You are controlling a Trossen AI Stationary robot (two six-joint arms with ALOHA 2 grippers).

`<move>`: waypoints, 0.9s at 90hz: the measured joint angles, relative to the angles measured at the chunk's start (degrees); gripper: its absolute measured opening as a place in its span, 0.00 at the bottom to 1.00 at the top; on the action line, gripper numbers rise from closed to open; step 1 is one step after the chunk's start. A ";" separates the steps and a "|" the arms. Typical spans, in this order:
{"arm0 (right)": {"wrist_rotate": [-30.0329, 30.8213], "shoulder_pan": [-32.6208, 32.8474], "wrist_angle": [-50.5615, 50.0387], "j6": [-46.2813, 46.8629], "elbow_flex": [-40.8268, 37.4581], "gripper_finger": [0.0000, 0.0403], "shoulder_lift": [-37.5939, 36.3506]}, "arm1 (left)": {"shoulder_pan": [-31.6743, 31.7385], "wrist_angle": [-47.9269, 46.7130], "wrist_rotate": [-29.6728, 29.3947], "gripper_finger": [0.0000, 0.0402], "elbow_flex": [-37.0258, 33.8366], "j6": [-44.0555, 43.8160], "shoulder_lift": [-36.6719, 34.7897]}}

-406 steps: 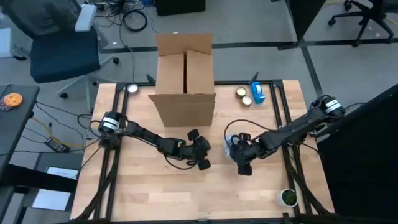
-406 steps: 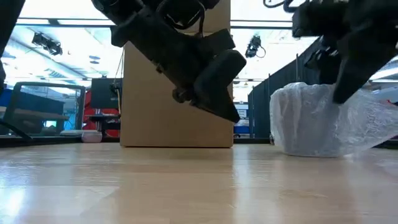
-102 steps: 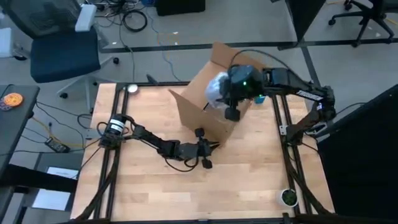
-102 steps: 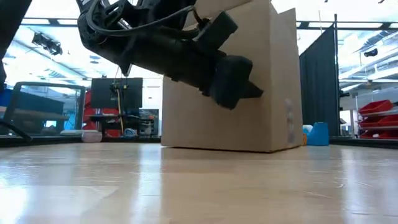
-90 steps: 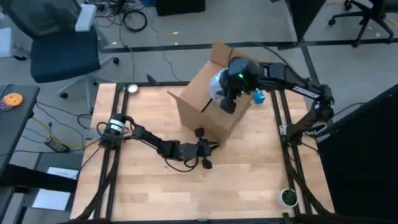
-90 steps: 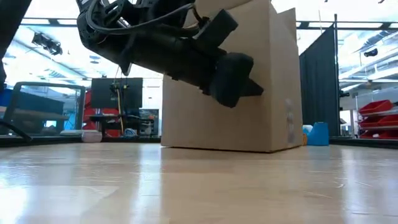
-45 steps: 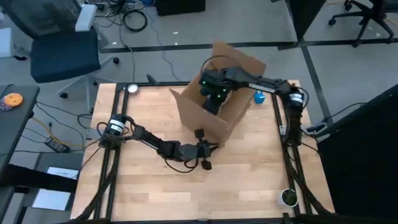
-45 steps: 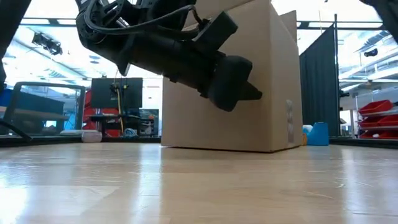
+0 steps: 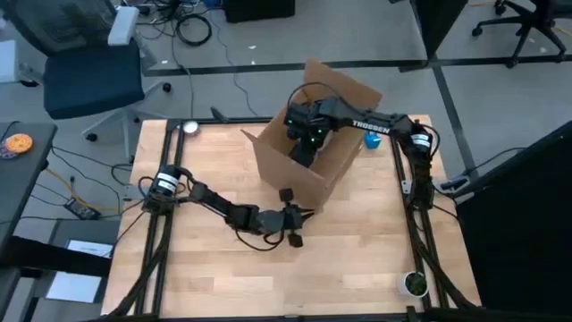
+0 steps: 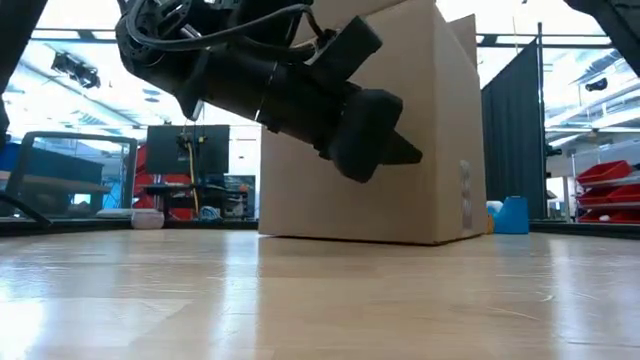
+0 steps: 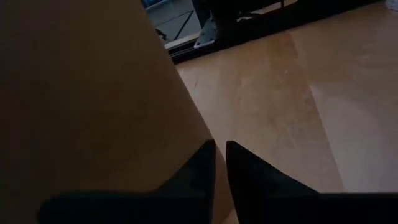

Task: Wrap mug
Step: Put the wrapped blue mug into the box

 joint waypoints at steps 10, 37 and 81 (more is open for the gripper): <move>2.69 0.56 -0.82 1.78 -0.33 0.28 -1.62 | -0.11 0.02 0.00 0.06 0.00 -0.02 0.00; 9.26 1.84 -4.60 5.39 -0.35 0.35 -8.62 | -0.11 0.19 0.00 0.06 0.00 -0.02 0.00; 22.62 7.98 -4.14 7.82 -0.23 0.50 -24.38 | -0.11 0.02 -0.02 0.06 0.00 0.00 0.00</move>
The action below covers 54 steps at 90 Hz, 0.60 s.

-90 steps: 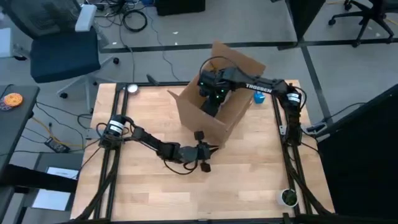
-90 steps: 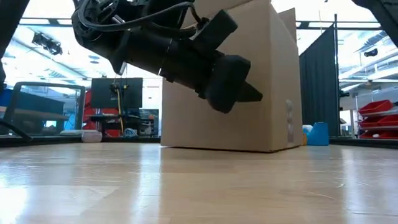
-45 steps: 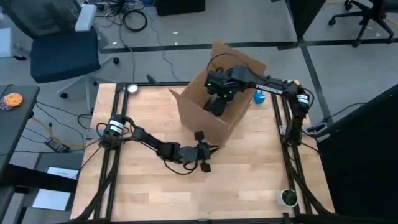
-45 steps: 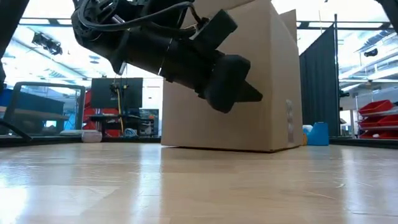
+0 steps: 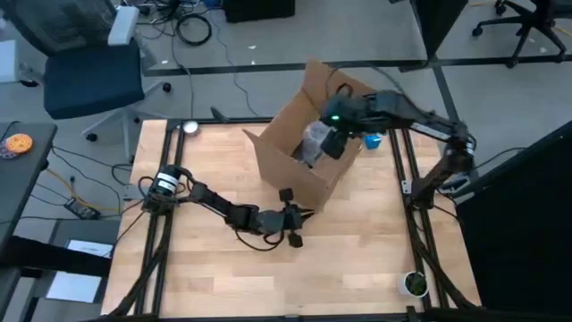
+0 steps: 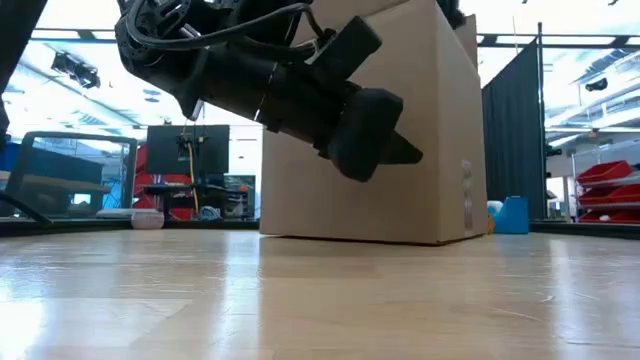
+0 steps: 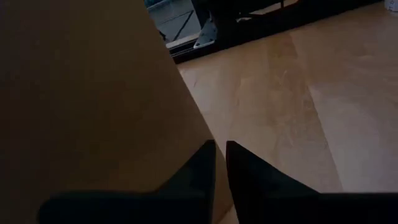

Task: Wrap mug
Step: Put the wrapped blue mug into the box

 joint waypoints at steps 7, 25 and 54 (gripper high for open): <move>-0.57 2.72 1.47 1.29 0.04 0.50 -3.24 | 0.00 0.02 0.00 0.06 0.00 0.02 0.00; 1.72 11.09 1.87 6.17 -0.27 0.46 -6.79 | 0.00 0.39 -0.02 0.06 0.00 0.04 0.00; 4.46 8.02 4.78 1.97 -11.04 0.38 -5.04 | -0.15 1.72 -0.15 0.06 1.51 -1.10 -0.01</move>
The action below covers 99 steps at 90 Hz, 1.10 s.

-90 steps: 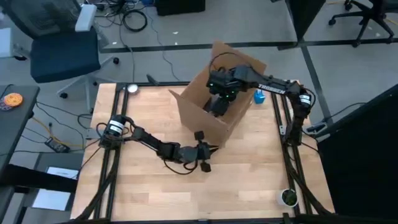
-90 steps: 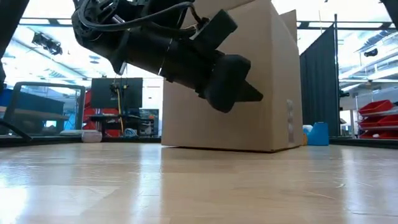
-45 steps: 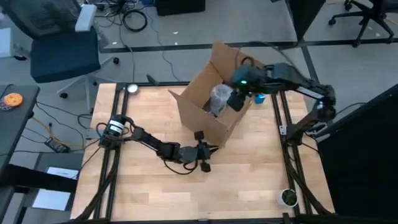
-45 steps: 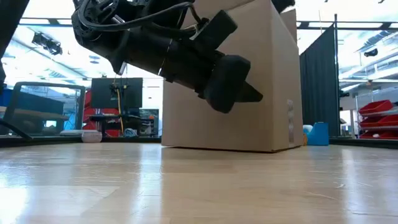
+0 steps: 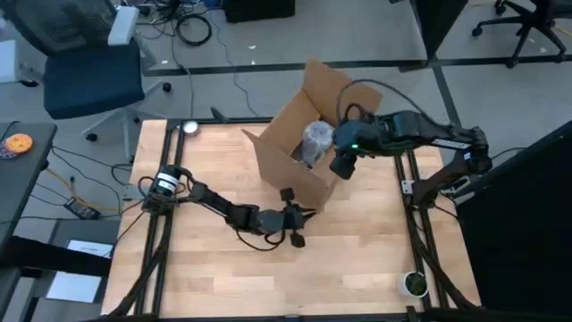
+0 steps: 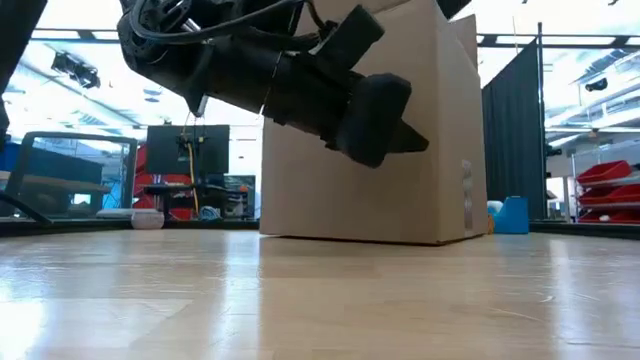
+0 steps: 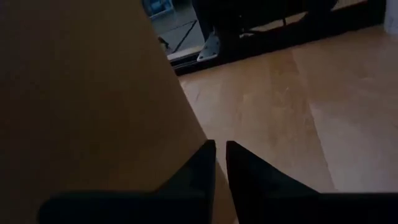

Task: Wrap mug
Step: Put the wrapped blue mug into the box

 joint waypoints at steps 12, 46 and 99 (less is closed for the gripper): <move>-6.06 -7.20 8.24 -5.31 -5.53 0.34 2.17 | -0.04 -1.64 0.05 0.06 1.03 -1.24 -0.02; -26.62 -20.84 12.59 -13.24 -9.91 0.15 15.01 | -0.07 -9.94 0.02 0.06 1.44 -9.01 -0.02; -2.87 -11.08 18.47 -13.08 -9.71 0.12 5.86 | -0.31 -12.40 -1.39 0.06 1.39 -10.85 -0.02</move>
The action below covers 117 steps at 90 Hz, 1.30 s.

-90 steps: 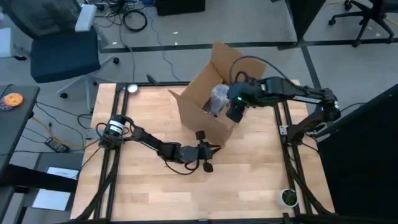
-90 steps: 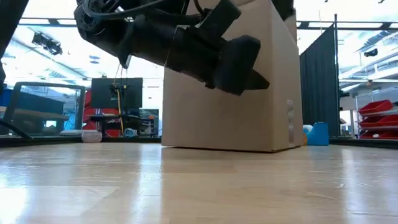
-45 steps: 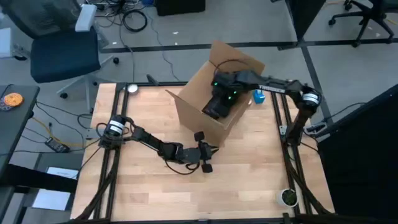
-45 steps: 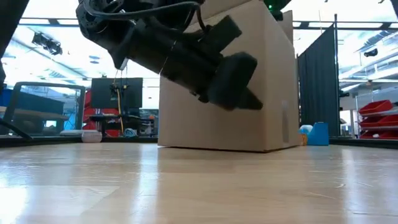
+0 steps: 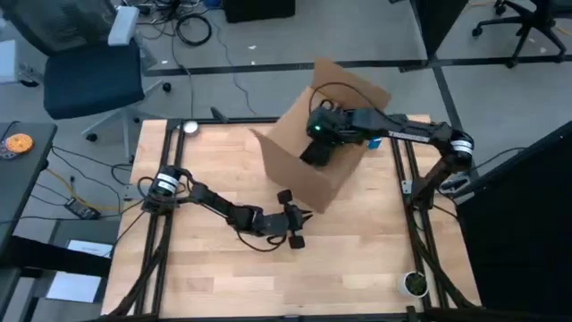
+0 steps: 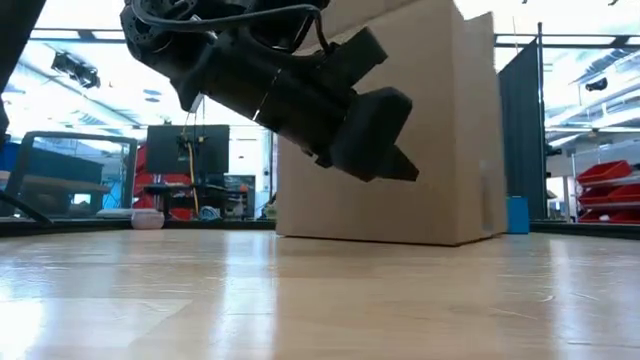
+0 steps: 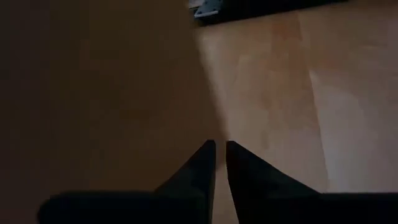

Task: Wrap mug
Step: Put the wrapped blue mug into the box, then adjust the box

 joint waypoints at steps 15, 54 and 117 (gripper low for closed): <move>4.67 4.06 2.02 0.22 0.13 0.12 -6.96 | -0.02 0.50 -0.77 0.06 0.54 0.27 -0.40; 4.25 14.70 6.21 2.37 0.22 0.12 -21.93 | -2.39 -3.51 -4.20 0.06 8.54 12.13 -2.55; 10.08 36.53 -21.72 31.49 -3.40 0.12 -23.24 | -16.13 -29.24 -20.96 0.06 9.73 14.50 -29.03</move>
